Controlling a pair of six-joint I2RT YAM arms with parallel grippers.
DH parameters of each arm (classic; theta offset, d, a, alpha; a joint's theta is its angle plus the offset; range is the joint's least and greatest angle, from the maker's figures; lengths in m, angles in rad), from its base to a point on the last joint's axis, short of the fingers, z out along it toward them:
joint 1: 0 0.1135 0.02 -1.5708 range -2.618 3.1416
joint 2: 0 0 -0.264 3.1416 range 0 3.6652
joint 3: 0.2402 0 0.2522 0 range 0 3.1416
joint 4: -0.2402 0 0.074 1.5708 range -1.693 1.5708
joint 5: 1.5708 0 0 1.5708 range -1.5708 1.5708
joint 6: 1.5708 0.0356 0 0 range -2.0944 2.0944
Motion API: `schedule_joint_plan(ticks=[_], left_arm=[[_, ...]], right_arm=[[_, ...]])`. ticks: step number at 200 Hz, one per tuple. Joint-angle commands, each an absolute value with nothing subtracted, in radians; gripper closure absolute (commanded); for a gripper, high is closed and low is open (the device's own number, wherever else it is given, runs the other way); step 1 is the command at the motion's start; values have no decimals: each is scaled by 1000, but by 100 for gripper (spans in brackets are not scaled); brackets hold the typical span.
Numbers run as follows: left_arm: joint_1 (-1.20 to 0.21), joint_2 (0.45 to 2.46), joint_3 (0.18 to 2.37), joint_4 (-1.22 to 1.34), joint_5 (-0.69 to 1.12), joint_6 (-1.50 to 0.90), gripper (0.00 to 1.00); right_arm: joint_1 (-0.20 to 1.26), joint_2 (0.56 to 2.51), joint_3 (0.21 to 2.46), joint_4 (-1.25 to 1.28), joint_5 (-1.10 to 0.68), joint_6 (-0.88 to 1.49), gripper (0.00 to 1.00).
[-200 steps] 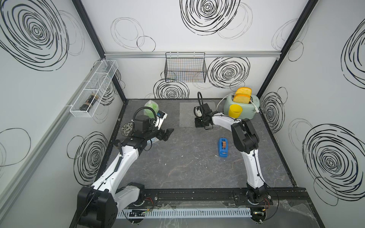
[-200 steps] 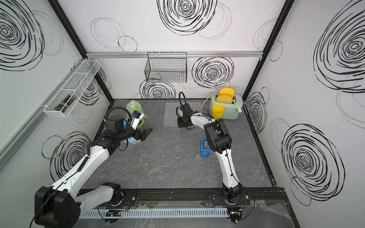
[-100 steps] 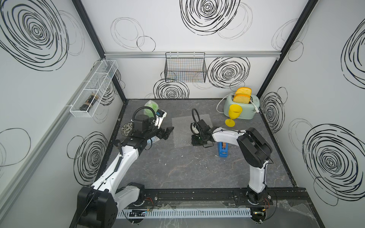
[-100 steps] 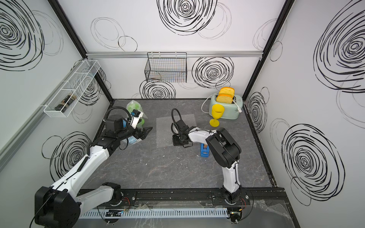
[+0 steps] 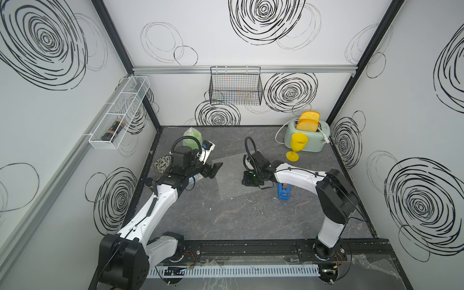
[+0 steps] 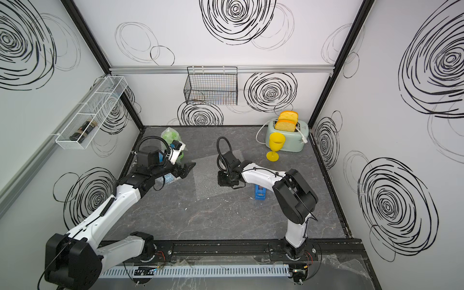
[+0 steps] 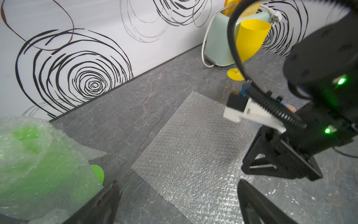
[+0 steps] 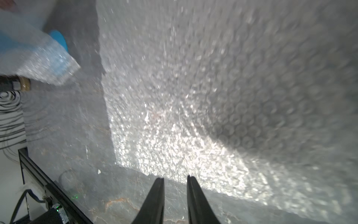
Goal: Wrap wine glasses in bubble wrap
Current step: Move the bubble wrap to the center of the board.
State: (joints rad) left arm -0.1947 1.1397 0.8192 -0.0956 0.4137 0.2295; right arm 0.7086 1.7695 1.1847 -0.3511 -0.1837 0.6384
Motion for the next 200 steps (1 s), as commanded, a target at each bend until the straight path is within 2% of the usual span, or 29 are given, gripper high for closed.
schedule_joint_plan(ticks=[1,53,85,121,156,174,200], left_arm=[[-202,1146,829,-71,393,255,3],[-197,1151,850,-56,367,221,3],[-195,1153,832,-24,356,215,3],[-184,1155,821,32,357,176,3],[-171,1154,840,73,381,69,3],[-165,1149,835,88,394,23,3],[-139,1137,868,1,527,32,3]], right_arm=[[619,1774,1141,-419,-107,566,74],[575,1812,1035,-386,-69,527,81],[602,1771,944,-362,-87,580,84],[666,1716,931,-391,-112,641,83],[613,1663,1148,-563,-56,529,77],[555,1660,1308,-664,28,430,69],[449,1733,1563,-827,146,291,56]])
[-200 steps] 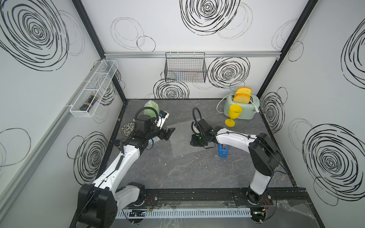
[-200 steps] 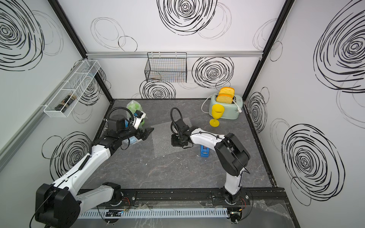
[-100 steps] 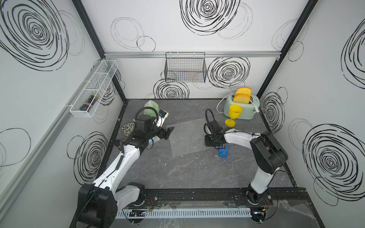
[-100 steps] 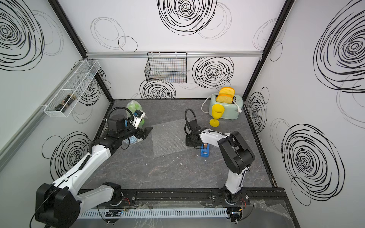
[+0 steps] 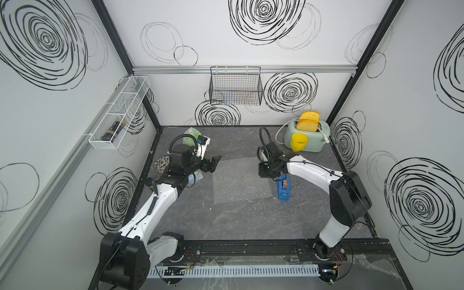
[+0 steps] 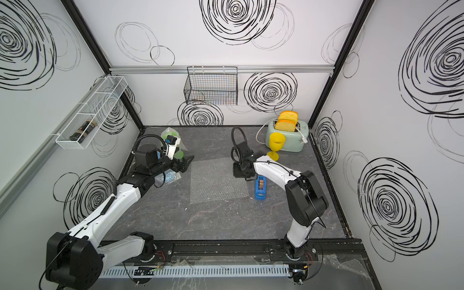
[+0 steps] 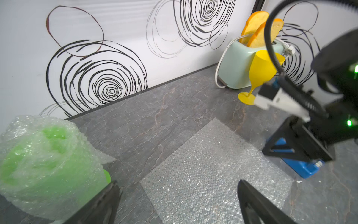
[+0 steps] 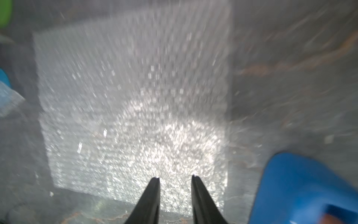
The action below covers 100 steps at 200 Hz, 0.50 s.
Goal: Wrap wine glasses in bubble wrap
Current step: Move the bubble wrap to the center of the board, then pick up the wine glass at the center of the board.
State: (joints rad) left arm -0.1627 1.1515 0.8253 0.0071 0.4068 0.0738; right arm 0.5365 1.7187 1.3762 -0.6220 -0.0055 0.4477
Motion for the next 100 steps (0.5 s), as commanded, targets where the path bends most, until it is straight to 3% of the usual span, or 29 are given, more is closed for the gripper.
schedule_joint_plan(ticks=[1,52,100], left_arm=[[-138,1138,867,1,530,32,3],[-155,1135,851,-72,586,89,3],[-176,1146,839,-67,618,104,3]], right_arm=[[445,1736,1574,-832,151,287,56],[254,1875,1837,-908,193,175,47],[184,1994,1935,-938,144,175,47]])
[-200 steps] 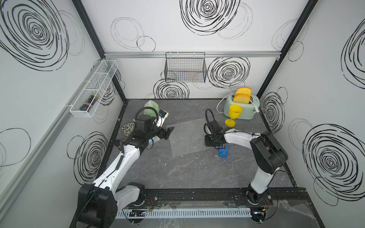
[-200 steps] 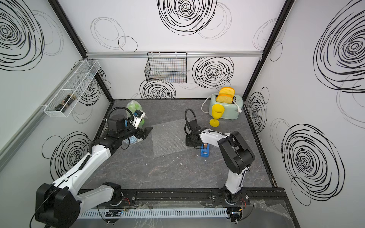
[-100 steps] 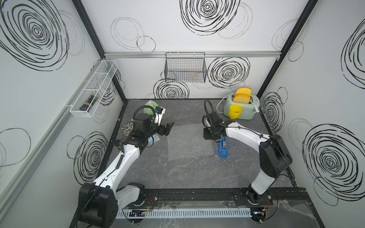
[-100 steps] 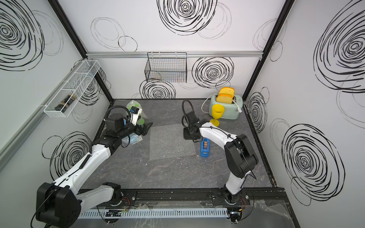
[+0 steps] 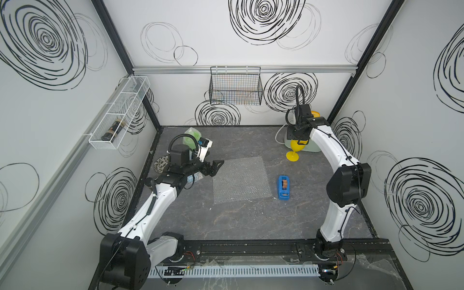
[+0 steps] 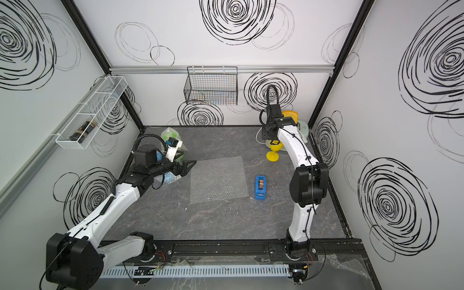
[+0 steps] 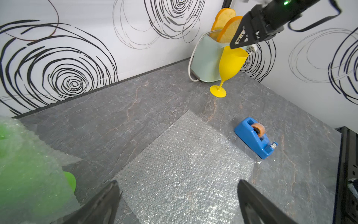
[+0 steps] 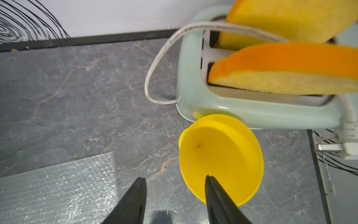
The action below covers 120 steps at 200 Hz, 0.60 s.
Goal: Wrap wine glasses in bubble wrap
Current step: Pick up the wine glass at the center of the board.
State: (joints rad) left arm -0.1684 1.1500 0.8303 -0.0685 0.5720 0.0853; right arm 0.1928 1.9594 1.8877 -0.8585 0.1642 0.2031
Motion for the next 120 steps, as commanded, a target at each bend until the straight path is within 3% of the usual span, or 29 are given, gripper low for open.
schedule_joint_plan(ticks=[1,37,64,81,120], left_arm=[[-177,1146,837,-67,618,105,3],[-185,1150,834,-60,615,110,3],[-188,1148,814,-36,606,126,3],[-196,1148,825,-55,620,135,3],[-209,1164,824,-38,627,148,3]], right_arm=[[183,1995,1937,-938,142,175,47],[166,2068,1984,-957,132,175,52],[170,2076,1999,-977,115,169,83],[184,2029,1968,-978,97,167,95],[218,1863,1912,-1031,-31,162,99]])
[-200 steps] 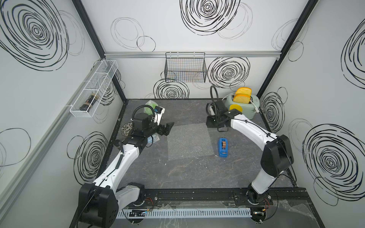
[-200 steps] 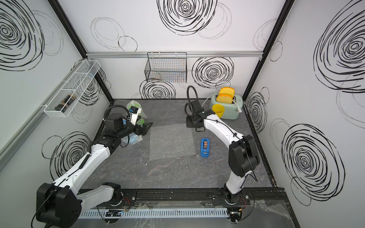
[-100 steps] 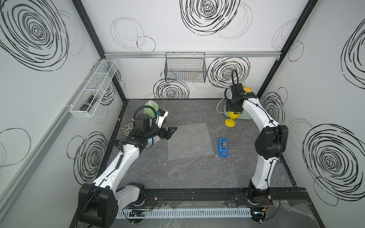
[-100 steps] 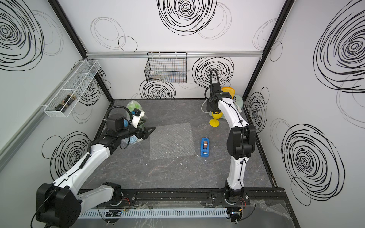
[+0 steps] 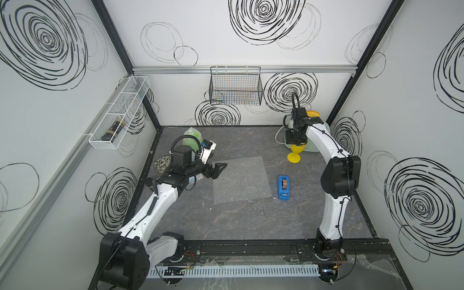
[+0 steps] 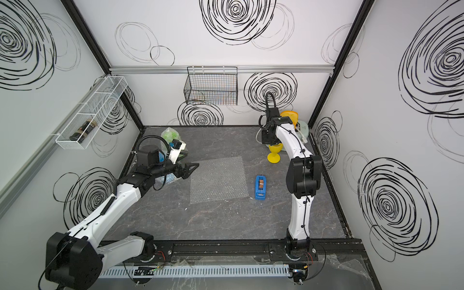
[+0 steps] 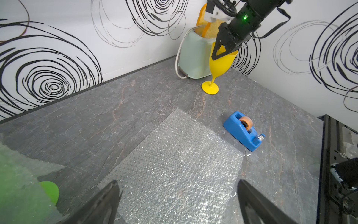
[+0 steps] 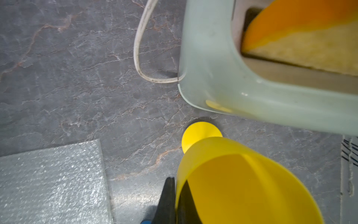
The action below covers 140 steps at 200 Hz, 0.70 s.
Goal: Wrap wine glasses in bubble wrap
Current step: Pick up the wine glass at the center of the board.
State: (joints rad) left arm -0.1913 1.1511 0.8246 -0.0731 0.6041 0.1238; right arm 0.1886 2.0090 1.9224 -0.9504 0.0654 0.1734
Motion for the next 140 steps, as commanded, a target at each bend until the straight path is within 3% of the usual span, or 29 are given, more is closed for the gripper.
schedule_joint_plan(ticks=[1,59,140], left_arm=[[-211,1164,824,-41,628,148,3],[-299,1209,873,-106,604,246,0],[-434,1257,879,-144,514,384,4]], right_arm=[[219,1860,1911,-1035,-36,162,99],[386,1668,1783,-1029,-369,99,97],[510,1575,1650,-876,-625,173,97]])
